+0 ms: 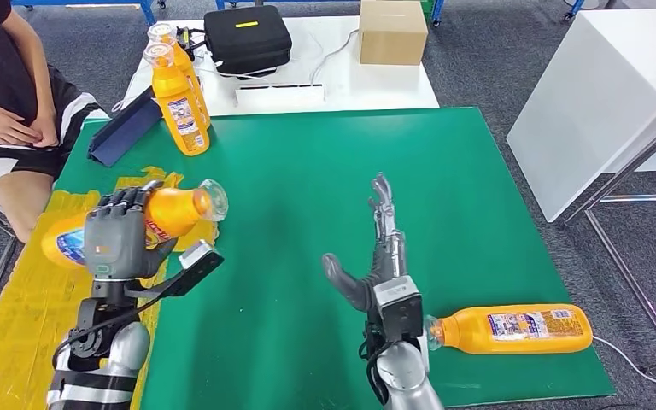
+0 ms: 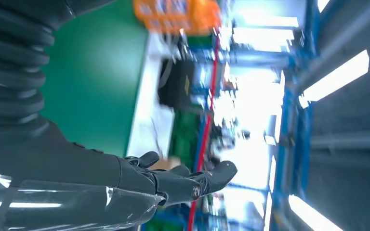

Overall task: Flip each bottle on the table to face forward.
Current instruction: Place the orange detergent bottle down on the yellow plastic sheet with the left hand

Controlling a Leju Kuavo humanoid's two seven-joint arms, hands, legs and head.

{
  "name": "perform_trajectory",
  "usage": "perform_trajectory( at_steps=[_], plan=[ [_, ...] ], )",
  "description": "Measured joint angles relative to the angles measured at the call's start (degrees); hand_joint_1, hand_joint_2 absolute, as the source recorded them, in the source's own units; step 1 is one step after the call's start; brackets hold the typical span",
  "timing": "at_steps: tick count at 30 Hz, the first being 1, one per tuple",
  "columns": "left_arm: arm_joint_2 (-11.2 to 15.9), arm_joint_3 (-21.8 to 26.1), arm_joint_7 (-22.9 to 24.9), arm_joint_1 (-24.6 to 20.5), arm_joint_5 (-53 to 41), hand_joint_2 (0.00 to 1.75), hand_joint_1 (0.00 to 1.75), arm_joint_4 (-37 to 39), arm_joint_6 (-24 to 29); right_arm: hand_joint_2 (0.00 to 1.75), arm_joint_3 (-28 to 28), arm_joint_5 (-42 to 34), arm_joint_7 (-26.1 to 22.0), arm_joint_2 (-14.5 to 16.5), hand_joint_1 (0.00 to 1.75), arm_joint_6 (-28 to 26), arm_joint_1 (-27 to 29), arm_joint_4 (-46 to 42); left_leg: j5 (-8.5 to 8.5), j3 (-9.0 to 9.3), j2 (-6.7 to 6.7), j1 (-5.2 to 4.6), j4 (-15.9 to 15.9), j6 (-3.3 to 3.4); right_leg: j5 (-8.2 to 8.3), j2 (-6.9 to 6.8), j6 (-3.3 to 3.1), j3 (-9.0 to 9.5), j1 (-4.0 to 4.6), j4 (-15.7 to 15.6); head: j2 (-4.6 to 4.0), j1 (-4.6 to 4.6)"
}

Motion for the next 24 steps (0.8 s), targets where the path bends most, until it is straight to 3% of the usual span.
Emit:
perform_trajectory(
  at_steps=[4, 11, 14, 15, 18, 24],
  plan=[
    [1.1, 0.0, 3.5, -4.6, -1.3, 1.75, 1.75, 11.6, -3.3, 1.75, -3.6, -0.1, -0.2, -0.1, 0.00, 0.9, 1.4, -4.8, 0.00, 0.00, 0.08, -0.01, 0.0, 0.00, 0.02, 0.04, 0.01, 0.01, 0.00, 0.0, 0.00, 0.01],
    [1.8, 0.0, 6.3, -9.6, -1.4, 1.75, 1.75, 24.7, -6.4, 1.75, -6.1, 0.4, -0.3, -0.1, 0.00, 0.9, 2.3, -7.9, -0.01, -0.05, 0.06, 0.00, 0.0, 0.00, 0.01, 0.03, 0.01, -0.04, 0.00, 0.0, 0.00, -0.01],
    [2.0, 0.0, 7.6, -11.8, -1.4, 1.75, 0.45, 30.6, -6.1, 1.75, -6.9, 0.3, -0.2, -0.1, 0.00, 1.0, 2.3, -8.2, -0.01, -0.04, 0.08, 0.00, 0.0, 0.00, 0.01, 0.04, 0.01, -0.04, 0.01, 0.0, 0.00, 0.00],
    [2.0, 0.1, 8.0, -12.5, -1.4, 1.31, 0.02, 32.3, -5.5, 1.75, -7.1, 0.4, -0.2, -0.1, 0.00, 1.0, 2.3, -8.2, 0.00, -0.04, 0.08, 0.00, 0.0, 0.00, 0.01, 0.03, 0.01, -0.03, 0.01, 0.0, 0.00, 0.00],
    [2.0, 0.6, 8.5, -14.2, -1.3, 0.00, 0.00, 36.5, -2.2, 1.75, -7.5, 0.8, -0.1, -0.1, 0.00, 0.8, 2.3, -8.2, 0.00, -0.03, 0.04, 0.00, 0.0, 0.00, 0.01, 0.02, 0.01, 0.00, 0.01, 0.0, 0.00, 0.01],
    [2.0, 2.3, 8.6, -15.9, -1.3, 0.00, 0.00, 40.1, 0.0, 1.75, -8.2, 1.2, 0.1, -0.1, 0.00, 0.4, 2.3, -8.1, 0.00, -0.02, 0.05, 0.00, 0.0, 0.00, 0.01, 0.02, 0.01, 0.01, 0.00, 0.0, 0.00, 0.00]
  ],
)
